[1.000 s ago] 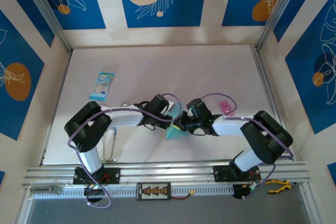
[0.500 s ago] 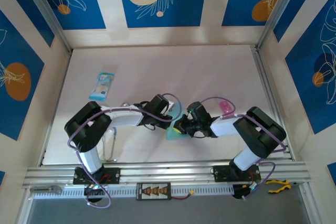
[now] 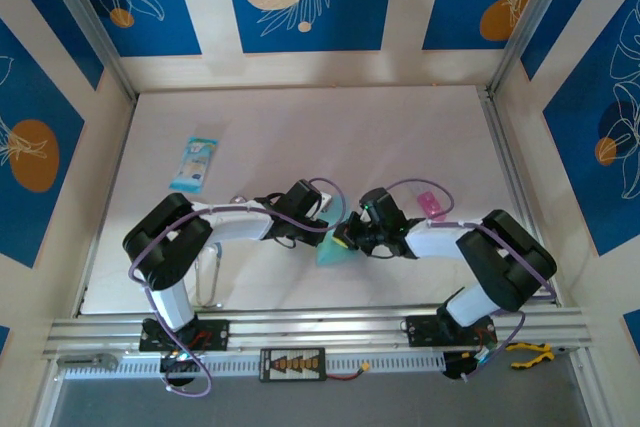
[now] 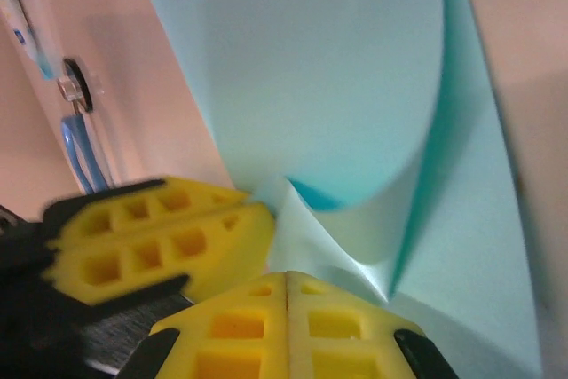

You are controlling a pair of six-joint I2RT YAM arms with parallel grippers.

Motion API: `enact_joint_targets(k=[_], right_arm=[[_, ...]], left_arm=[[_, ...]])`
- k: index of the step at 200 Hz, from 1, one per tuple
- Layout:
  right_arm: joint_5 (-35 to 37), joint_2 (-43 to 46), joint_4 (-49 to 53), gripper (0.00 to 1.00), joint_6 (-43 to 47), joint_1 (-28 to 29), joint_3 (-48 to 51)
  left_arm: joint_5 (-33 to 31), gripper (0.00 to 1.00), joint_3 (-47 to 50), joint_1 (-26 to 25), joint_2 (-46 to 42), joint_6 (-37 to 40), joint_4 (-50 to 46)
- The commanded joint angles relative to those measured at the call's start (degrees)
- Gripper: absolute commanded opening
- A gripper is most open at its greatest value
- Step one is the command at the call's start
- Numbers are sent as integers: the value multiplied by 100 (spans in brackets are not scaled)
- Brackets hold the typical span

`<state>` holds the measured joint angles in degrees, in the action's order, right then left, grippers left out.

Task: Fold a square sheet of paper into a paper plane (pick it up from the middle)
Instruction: Fold the triangle a second time at the center of the table.

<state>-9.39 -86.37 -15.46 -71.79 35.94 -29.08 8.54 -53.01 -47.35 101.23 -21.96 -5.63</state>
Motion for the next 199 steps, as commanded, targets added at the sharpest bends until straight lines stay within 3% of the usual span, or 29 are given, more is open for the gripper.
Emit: enact_joint_targets(k=[1,52,113,151,199], right_arm=[[159,-74,553,0,318,-77,-257],[258,-607,377,0,103,-182,12],[24,-146,542,0,397,-359,-230],[-21,-345,666,0,650,-364,-432],[159,-657,264,0,284,-727,155]], left_arm=[[17,2,-6,64,63,69,-294],[-8,2,-7,68,46,71,-316],[-36,2,37,73,15,95,-349],[-19,1,-2,77,28,86,-347],[-27,1,1,75,22,110,-378]])
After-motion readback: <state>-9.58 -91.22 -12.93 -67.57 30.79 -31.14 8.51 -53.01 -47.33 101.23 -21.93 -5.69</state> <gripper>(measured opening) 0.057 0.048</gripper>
